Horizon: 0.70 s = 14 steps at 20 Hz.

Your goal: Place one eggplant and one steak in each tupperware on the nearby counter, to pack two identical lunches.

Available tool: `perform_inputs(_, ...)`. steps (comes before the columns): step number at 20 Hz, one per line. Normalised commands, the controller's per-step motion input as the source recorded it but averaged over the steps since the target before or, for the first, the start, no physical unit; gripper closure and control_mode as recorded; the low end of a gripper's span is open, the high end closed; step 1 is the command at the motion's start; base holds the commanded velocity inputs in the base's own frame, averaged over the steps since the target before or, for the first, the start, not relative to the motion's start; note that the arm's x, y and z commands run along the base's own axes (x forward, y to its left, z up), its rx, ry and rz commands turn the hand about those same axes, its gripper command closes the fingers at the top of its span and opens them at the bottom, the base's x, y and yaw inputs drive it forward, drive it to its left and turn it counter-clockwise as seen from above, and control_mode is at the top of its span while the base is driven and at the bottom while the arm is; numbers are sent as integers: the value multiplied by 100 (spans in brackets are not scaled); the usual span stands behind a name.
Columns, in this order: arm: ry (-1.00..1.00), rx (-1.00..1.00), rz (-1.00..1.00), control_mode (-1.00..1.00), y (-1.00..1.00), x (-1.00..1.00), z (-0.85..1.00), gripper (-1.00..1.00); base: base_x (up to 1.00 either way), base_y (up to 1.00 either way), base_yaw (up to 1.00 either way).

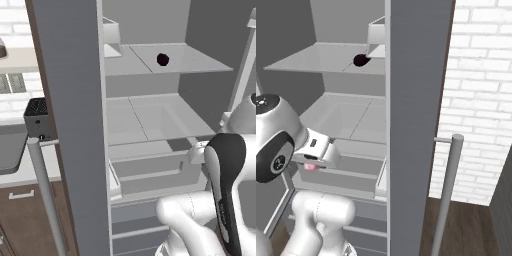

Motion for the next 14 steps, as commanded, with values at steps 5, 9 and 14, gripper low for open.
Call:
perform_inputs(5,-2,0,2,100,0,-34,-1,100,-43,0,21)
perform_inputs(9,0,0,0,100,0,0,0,100,-47,2,76)
perform_inputs(14,0,0,0,100,0,0,0,100,-18,5,92)
